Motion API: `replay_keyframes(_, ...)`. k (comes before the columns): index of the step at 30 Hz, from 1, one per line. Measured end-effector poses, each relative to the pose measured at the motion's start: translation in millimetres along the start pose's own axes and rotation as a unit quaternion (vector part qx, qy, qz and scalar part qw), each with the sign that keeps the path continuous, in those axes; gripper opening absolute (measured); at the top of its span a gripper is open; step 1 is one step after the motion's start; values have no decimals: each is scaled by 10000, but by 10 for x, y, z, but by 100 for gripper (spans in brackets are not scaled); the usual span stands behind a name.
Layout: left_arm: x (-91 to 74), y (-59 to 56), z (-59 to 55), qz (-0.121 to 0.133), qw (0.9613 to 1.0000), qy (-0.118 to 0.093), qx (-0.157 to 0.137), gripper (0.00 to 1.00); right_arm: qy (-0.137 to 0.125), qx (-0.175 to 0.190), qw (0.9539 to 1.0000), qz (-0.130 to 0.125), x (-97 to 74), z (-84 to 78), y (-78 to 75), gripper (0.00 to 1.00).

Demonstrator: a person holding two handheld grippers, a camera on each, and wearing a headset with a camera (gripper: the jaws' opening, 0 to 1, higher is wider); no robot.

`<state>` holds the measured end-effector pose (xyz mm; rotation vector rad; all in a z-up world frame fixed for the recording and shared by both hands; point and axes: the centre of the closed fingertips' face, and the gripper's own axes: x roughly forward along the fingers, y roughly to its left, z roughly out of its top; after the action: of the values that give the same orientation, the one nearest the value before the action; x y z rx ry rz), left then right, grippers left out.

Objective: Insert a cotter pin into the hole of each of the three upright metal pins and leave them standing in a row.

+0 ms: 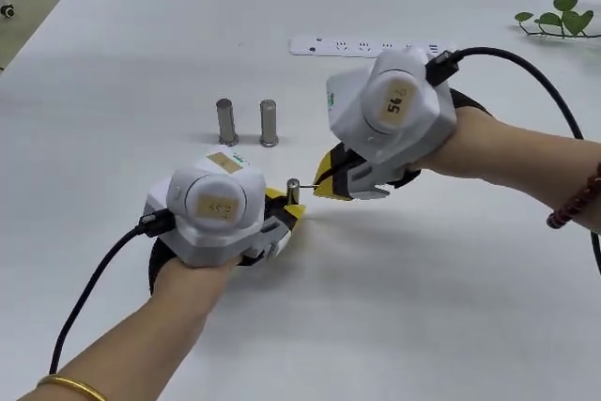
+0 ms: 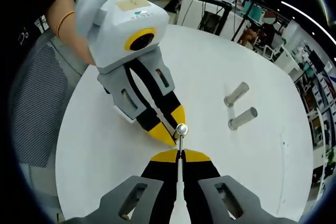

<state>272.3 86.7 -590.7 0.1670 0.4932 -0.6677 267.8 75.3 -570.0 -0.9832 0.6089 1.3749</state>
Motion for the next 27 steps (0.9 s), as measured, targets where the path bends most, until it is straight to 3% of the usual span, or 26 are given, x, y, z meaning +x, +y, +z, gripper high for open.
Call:
replay_keyframes(12,17,5,-1,37,10000,-18,-35,6,-65,-29,10000,-64,3,56,19,0)
replay_keyframes(21,31,6,-1,54,10000,-10,-54,6,-267,70,9995,-127,8,118,18,0)
replay_keyframes(23,34,7,-2,63,10000,-12,-63,6,-432,139,9988,-177,-19,177,9,3)
replay_keyframes(27,37,8,-2,67,10000,-16,-42,6,-321,28,9991,-258,-59,142,-10,7)
